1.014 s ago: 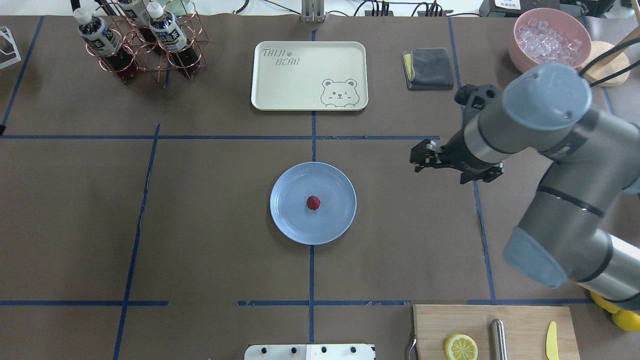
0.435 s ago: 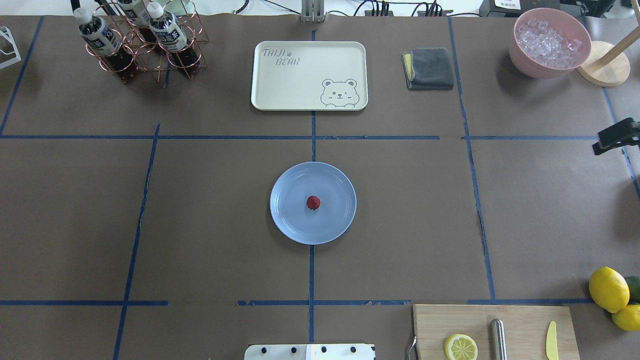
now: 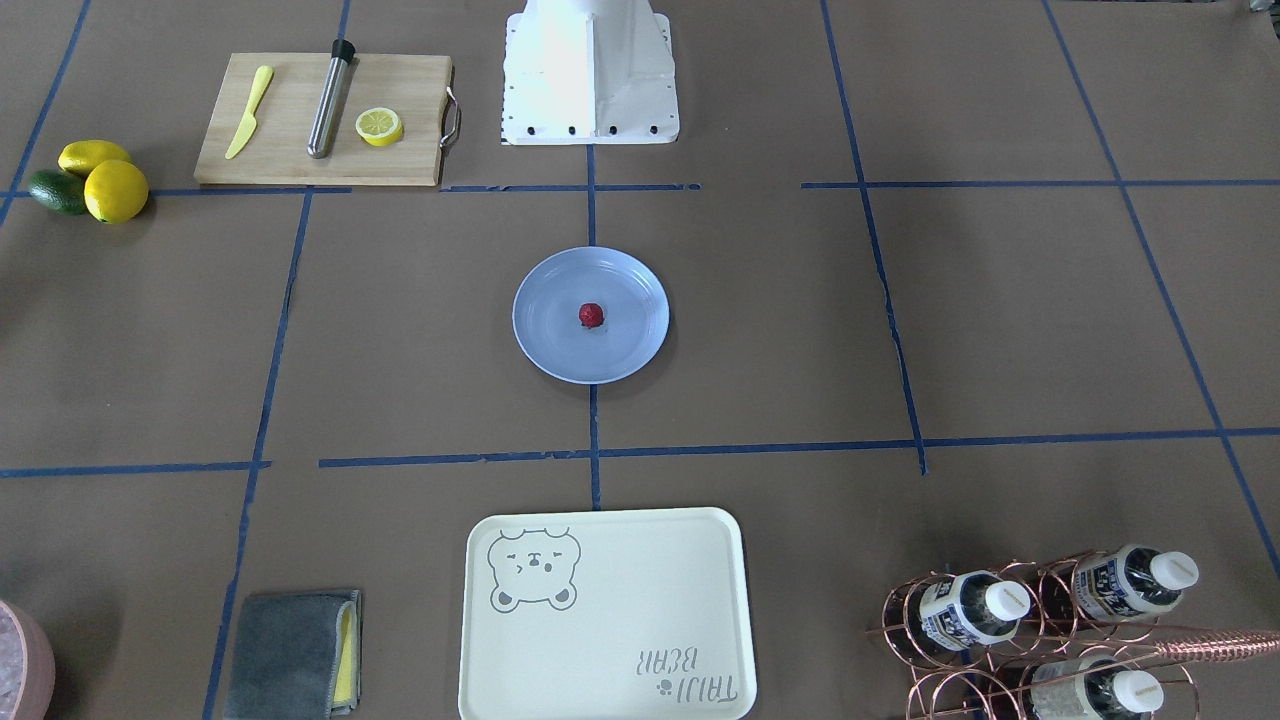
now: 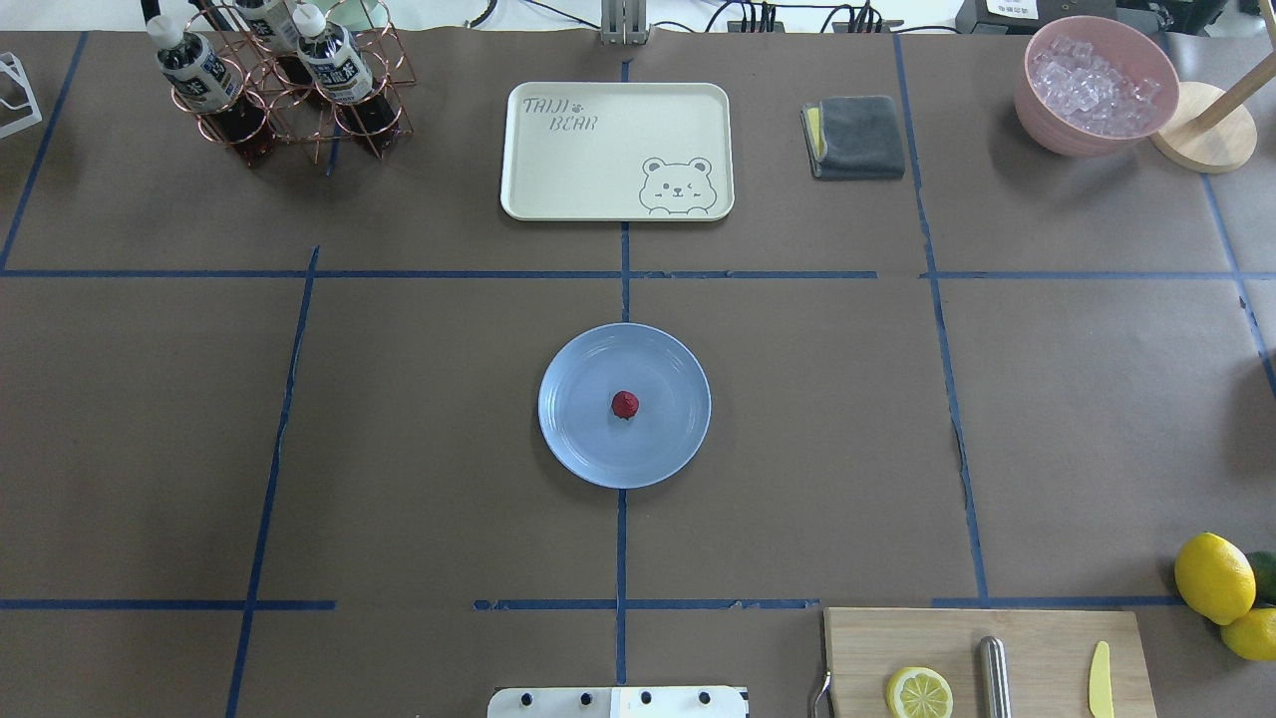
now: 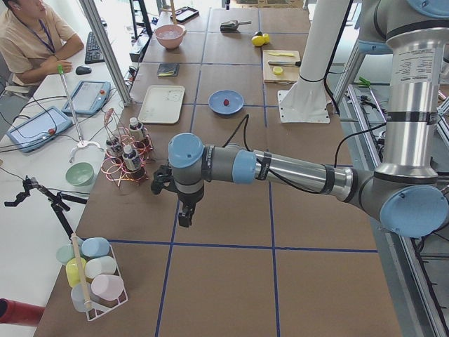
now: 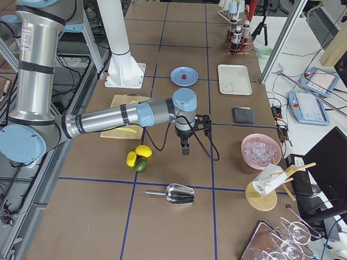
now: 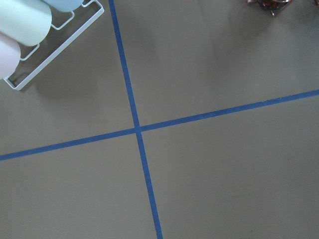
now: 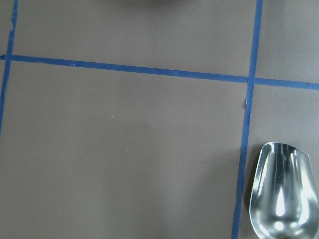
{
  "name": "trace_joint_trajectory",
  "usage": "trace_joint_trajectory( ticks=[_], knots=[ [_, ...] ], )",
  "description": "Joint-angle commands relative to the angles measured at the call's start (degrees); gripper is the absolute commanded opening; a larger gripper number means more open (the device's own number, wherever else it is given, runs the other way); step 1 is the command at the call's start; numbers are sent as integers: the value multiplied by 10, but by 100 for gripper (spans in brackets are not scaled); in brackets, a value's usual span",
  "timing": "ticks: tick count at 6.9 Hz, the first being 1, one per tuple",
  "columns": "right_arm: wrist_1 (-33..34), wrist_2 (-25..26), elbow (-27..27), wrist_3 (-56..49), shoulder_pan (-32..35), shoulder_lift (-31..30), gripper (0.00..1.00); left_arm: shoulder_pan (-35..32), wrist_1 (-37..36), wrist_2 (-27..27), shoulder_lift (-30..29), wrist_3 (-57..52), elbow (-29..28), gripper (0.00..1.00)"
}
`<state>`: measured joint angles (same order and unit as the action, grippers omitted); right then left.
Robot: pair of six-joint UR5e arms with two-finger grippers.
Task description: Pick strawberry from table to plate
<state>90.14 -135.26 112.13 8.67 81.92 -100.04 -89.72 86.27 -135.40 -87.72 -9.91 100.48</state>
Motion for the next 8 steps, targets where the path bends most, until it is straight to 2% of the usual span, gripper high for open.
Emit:
trace_joint_trajectory(
  ticks=[1,3,5,7,8],
  knots=[
    [-1,-5,-17,-20,11,-14,100,1,25,0,11,-13,-34,100],
    [-1,-4,-20,-16,11,-18,100,3,12,-6,17,3,-33,100],
    [-1,-14,-29,-16,11,-17,100,8,2,-30,16,81,-20,100],
    [-1,-15,-33,-16,11,-17,100,9,4,-26,39,68,13,100],
    [-2,-15,-42,-14,11,-17,100,9,5,-23,57,22,34,100]
  ],
)
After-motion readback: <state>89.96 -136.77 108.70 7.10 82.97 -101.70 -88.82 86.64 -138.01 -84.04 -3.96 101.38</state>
